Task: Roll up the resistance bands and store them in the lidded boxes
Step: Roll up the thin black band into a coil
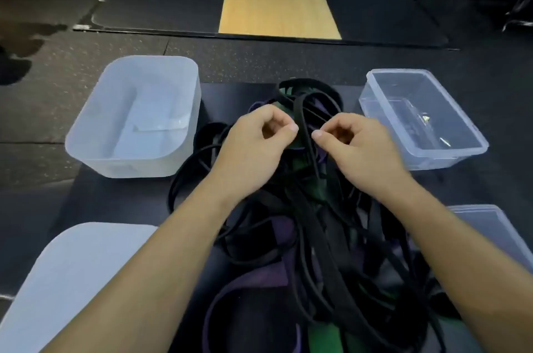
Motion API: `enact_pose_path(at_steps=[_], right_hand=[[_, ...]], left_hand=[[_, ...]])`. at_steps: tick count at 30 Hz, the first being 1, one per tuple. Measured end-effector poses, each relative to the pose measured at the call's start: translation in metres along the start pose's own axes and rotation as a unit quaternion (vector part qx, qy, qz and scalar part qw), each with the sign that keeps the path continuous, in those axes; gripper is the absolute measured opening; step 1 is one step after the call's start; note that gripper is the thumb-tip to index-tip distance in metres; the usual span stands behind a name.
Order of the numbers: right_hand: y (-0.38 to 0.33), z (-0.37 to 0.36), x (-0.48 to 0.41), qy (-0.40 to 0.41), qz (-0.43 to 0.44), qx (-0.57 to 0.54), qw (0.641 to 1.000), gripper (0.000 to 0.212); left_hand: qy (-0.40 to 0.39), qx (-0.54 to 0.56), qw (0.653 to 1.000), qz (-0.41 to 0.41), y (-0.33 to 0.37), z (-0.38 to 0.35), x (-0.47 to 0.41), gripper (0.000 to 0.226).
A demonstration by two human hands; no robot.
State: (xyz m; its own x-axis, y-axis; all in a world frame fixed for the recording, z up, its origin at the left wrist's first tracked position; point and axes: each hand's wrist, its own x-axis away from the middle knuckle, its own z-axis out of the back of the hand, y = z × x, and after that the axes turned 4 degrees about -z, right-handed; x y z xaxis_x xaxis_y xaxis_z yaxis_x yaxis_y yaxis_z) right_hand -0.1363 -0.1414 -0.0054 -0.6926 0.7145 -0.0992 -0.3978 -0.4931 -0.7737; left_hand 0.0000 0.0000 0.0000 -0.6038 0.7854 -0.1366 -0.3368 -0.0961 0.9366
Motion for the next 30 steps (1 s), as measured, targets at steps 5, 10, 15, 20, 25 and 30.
enact_pose_path(at_steps=[5, 10, 15, 20, 25, 30], right_hand=[[0.012, -0.006, -0.004, 0.018, -0.022, 0.147, 0.989, 0.058], [0.009, -0.012, 0.004, 0.012, -0.032, 0.148, 0.988, 0.064], [-0.006, -0.013, 0.02, -0.026, -0.017, 0.206, 0.978, 0.067], [-0.001, -0.006, 0.022, -0.012, -0.058, 0.155, 0.986, 0.049], [0.004, 0.001, 0.028, -0.018, -0.08, 0.072, 0.994, 0.051], [0.009, 0.007, 0.039, -0.04, -0.09, 0.097, 0.99, 0.058]], left_hand=[[0.022, -0.052, 0.998, -0.015, -0.018, -0.009, 0.002, 0.008], [0.019, -0.085, 0.996, -0.004, -0.026, -0.009, 0.022, 0.01], [0.014, -0.073, 0.996, 0.041, -0.033, -0.007, 0.066, 0.032], [-0.055, -0.047, 0.995, 0.063, -0.028, -0.015, 0.094, 0.053], [-0.081, -0.057, 0.992, 0.074, -0.018, -0.035, 0.096, 0.074], [-0.073, -0.107, 0.987, 0.093, -0.014, -0.052, 0.095, 0.082]])
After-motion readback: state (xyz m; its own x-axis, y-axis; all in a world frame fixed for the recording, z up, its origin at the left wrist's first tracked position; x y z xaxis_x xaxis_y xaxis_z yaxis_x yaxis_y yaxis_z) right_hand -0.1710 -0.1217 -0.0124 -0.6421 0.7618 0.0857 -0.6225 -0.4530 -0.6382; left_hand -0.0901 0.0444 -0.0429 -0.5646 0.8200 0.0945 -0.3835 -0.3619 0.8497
